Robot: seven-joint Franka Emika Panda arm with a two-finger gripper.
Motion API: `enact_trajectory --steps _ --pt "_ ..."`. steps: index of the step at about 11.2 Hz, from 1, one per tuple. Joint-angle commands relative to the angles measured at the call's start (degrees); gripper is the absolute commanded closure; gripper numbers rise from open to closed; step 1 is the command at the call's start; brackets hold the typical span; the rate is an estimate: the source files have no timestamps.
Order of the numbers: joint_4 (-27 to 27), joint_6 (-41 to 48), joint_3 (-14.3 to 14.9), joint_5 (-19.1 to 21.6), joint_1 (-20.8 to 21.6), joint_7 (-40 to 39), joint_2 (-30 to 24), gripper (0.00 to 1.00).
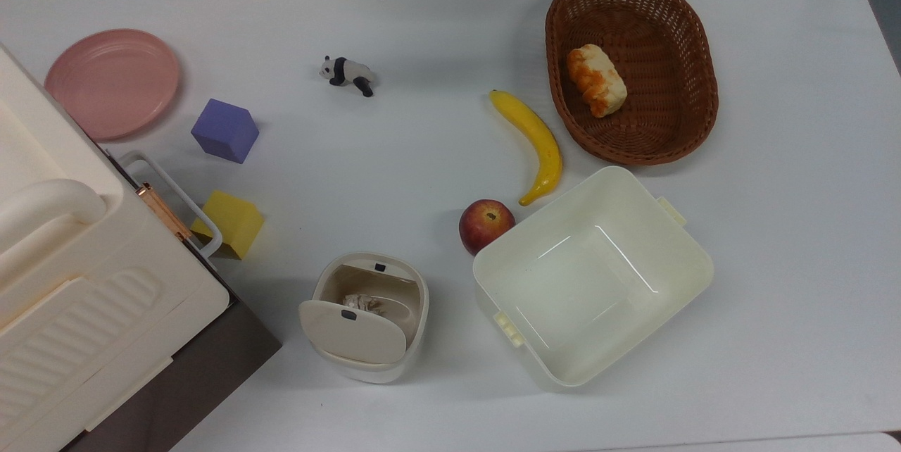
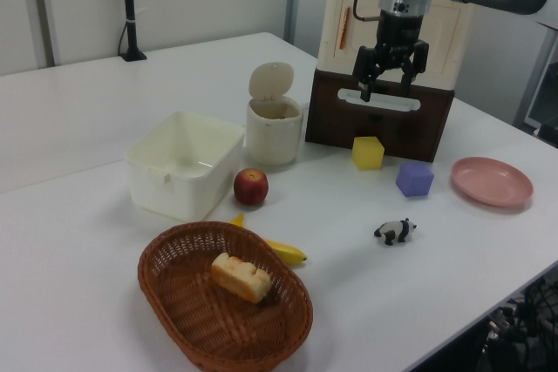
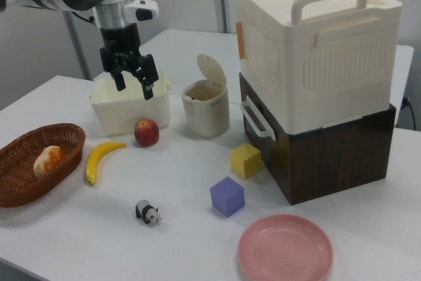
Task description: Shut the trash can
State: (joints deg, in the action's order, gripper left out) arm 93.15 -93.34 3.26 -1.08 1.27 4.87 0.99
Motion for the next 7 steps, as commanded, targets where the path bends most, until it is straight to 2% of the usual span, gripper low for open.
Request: enact_trajectory --steps 1,7 --pt "1.15 2.18 1.4 1.43 1.28 -3.09 -1.26 0.0" --pt "0.98 3.86 1.4 1.43 1.02 -3.11 -1.52 0.0"
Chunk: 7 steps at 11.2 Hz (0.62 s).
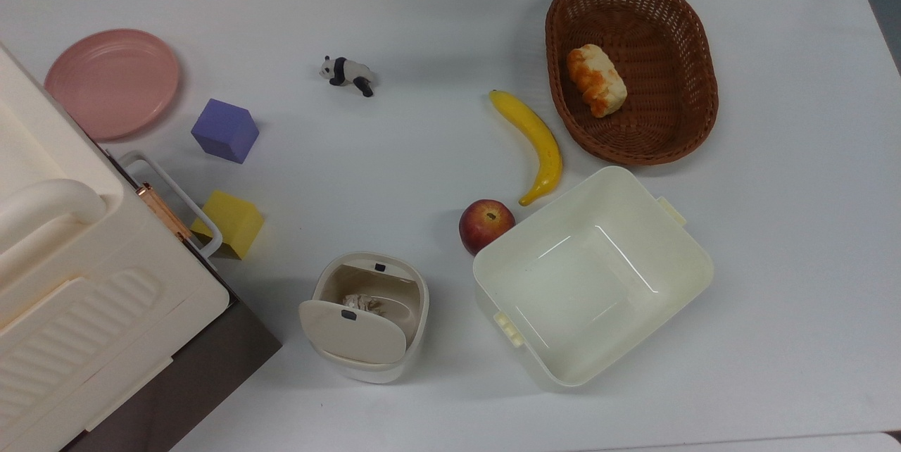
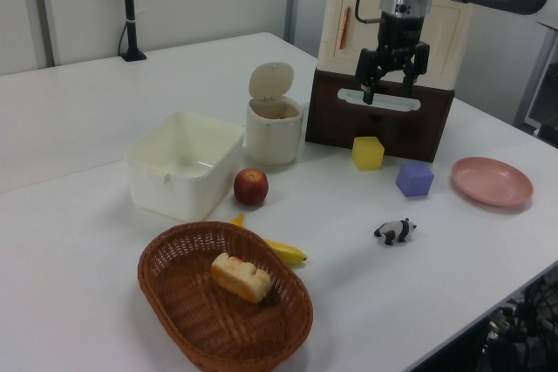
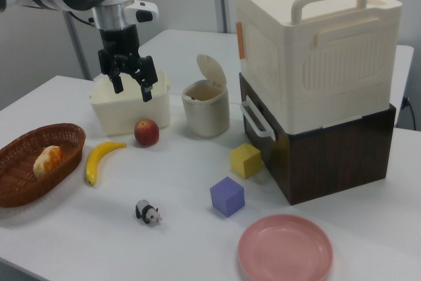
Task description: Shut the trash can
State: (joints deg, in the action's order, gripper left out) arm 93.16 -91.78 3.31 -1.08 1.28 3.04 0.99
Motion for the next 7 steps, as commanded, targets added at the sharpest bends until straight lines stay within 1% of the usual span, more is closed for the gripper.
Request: enact_trajectory --steps 1,3,5,6,7 --pt "0.97 2.22 1.35 1.26 1.01 -1.37 -1.35 0.0" --pt "1.06 2.04 1.27 1.26 1.1 0.2 -1.08 0.0" --pt "1.06 1.61 0.82 1.52 1.19 6.95 -0.91 0.0" --pt "0.97 1.17 0.82 1.43 1.27 7.93 -0.38 0.0" --pt "0.97 0.73 0.82 0.82 1.19 7.25 -0.38 0.0"
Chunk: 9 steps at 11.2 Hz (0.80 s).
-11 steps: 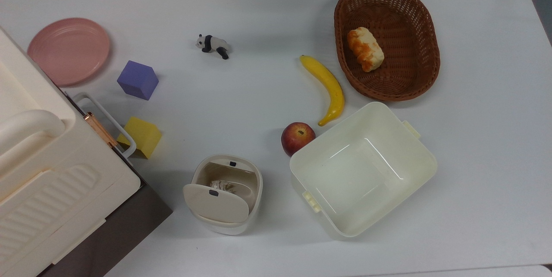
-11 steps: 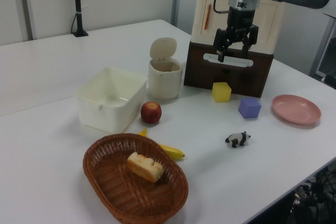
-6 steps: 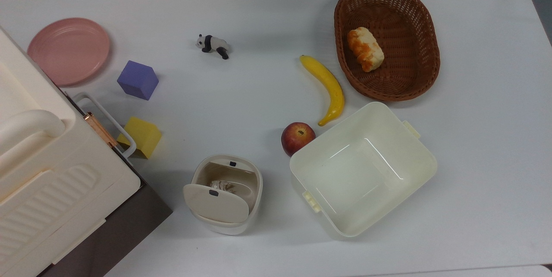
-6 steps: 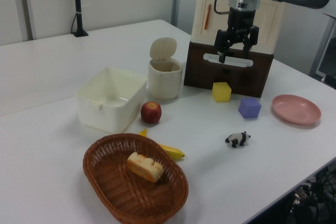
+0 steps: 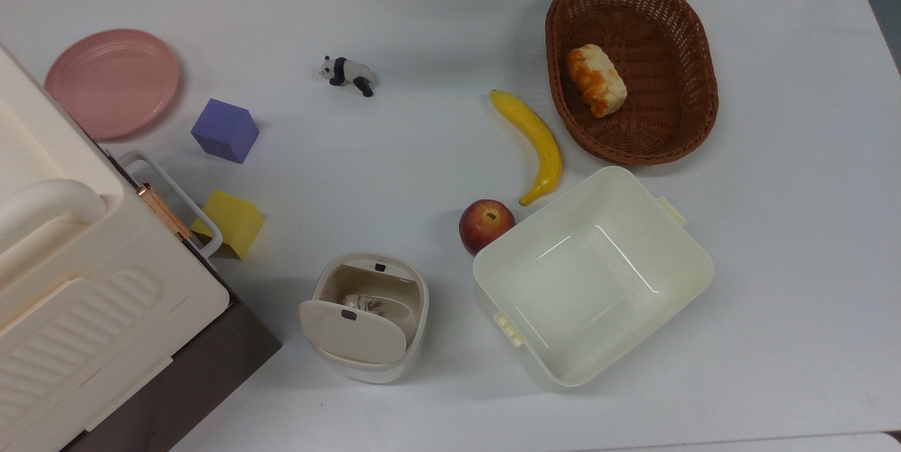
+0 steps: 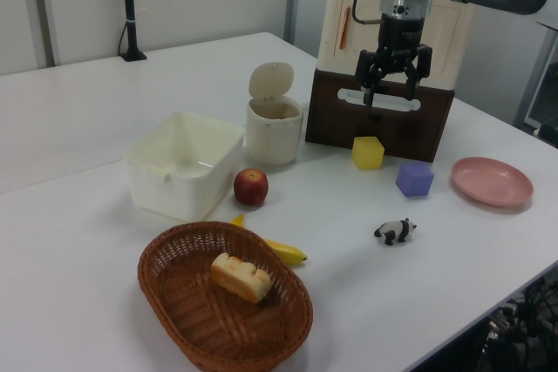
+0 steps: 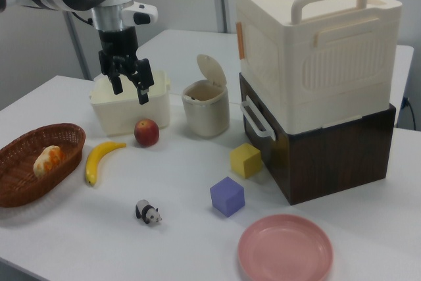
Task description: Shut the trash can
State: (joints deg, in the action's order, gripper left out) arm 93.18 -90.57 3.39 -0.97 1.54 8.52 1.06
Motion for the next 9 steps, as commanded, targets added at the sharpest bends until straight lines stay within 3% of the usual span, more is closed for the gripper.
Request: enact_trajectory --steps 1,2,3,5,9 --pt "0.95 -1.27 0.74 1.06 0.75 1.77 -0.36 0.2" --pt "0.95 -2.67 0.82 1.58 0.48 1.86 -0.27 0.54" --pt "0.95 -4.68 0.91 2.2 0.39 1.86 -0.27 0.71" --pt "0.95 -9.6 0.83 3.08 0.3 2.03 0.25 0.95" --pt "-1.58 -18.48 0.91 4.74 -0.92 2.91 3.75 0.97"
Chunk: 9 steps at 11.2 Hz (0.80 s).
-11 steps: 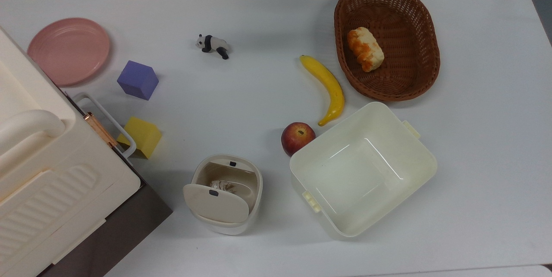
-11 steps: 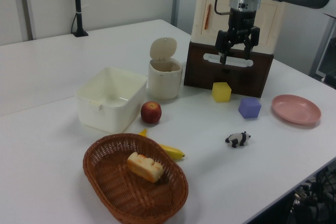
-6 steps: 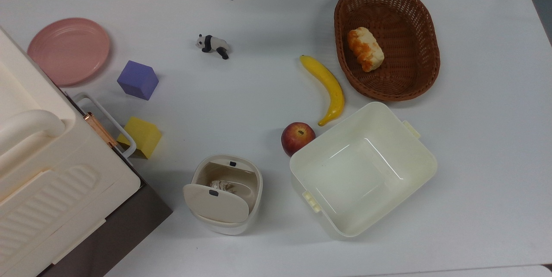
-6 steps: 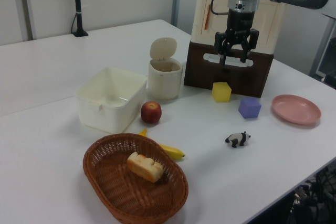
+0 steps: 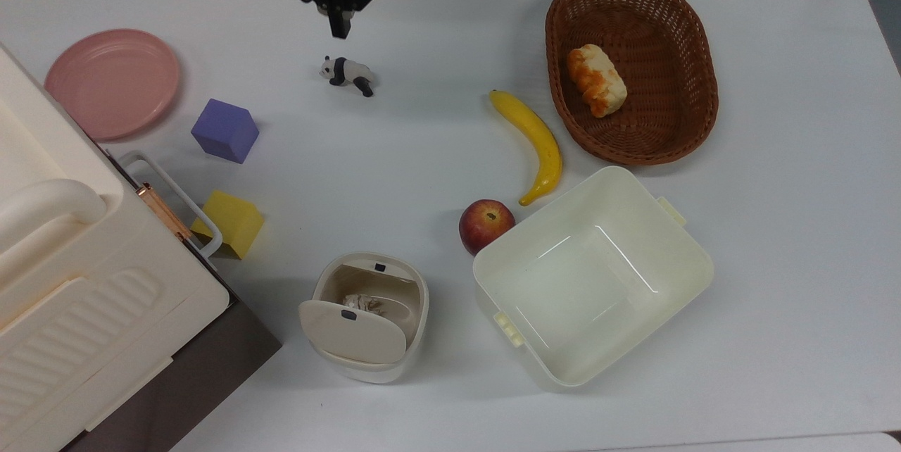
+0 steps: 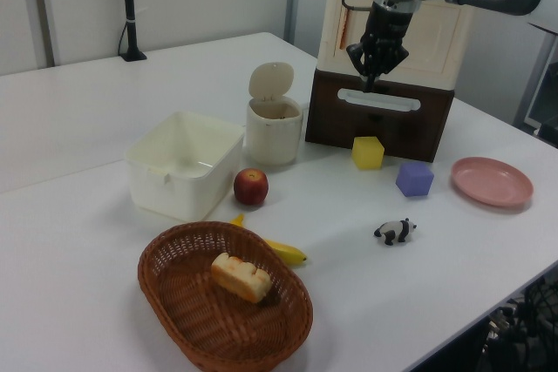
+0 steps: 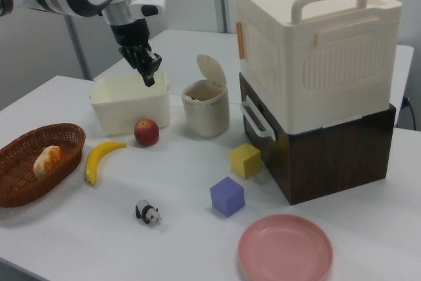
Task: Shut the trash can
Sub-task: 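Move the gripper over toward the open lid of the cream trash can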
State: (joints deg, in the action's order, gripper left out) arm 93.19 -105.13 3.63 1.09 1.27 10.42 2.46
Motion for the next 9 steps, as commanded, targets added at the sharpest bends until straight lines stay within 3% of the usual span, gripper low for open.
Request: enact_trajectory --steps 1,6,9 --pt "-3.96 -5.94 0.68 4.43 -1.78 2.22 4.55 0.97" --pt "-11.96 -20.71 0.33 6.47 -4.34 6.8 14.57 0.97" --pt "-13.21 -29.05 -0.72 6.38 -4.34 6.8 18.62 0.97"
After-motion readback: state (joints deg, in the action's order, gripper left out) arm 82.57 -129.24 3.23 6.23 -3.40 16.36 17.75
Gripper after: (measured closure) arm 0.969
